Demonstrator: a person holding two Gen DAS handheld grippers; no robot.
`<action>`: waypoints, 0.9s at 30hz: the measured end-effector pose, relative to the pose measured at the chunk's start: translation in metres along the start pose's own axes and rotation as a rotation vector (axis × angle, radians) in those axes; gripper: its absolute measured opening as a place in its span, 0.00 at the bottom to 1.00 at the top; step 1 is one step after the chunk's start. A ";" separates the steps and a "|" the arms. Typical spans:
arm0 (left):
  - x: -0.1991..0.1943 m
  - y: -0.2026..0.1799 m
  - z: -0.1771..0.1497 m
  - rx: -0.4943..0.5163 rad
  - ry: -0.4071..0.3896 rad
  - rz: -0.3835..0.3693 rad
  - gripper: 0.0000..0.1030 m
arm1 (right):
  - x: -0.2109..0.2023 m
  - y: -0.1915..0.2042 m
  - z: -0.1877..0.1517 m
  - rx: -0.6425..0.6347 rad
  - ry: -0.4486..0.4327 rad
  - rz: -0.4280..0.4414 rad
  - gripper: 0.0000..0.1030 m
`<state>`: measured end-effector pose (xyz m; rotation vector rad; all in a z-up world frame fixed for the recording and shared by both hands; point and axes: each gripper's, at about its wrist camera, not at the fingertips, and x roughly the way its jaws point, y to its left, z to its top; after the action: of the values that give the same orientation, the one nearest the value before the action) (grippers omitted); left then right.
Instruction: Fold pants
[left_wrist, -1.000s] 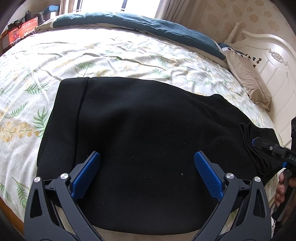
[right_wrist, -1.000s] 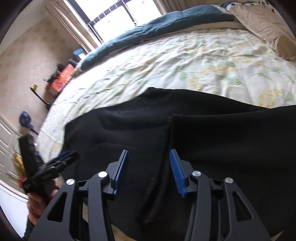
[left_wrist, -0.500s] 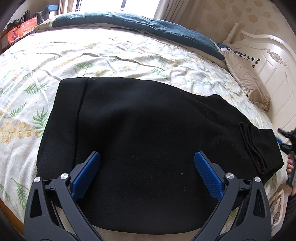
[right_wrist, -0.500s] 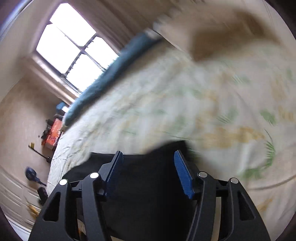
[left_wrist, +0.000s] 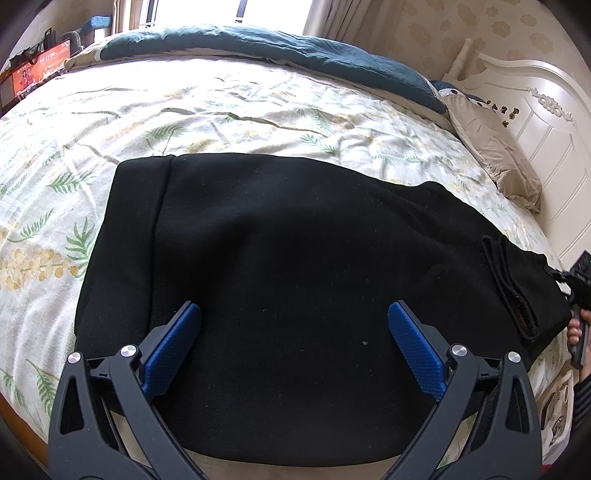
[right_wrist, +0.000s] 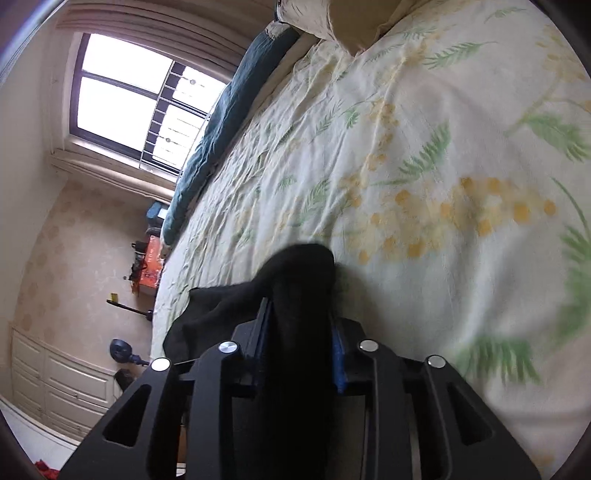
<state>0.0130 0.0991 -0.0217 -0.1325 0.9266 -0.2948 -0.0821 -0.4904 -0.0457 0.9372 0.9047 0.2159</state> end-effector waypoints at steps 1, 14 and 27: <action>0.000 0.000 0.000 -0.003 -0.001 -0.005 0.98 | -0.008 -0.002 -0.004 -0.002 0.009 0.015 0.40; -0.001 0.002 0.000 -0.002 0.005 -0.008 0.98 | -0.051 -0.001 -0.055 -0.088 0.008 -0.097 0.30; -0.003 0.000 0.000 -0.004 0.003 0.000 0.98 | 0.039 0.116 -0.072 -0.157 0.060 0.222 0.58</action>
<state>0.0113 0.0997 -0.0195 -0.1360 0.9298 -0.2932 -0.0878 -0.3568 0.0025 0.8877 0.8252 0.5009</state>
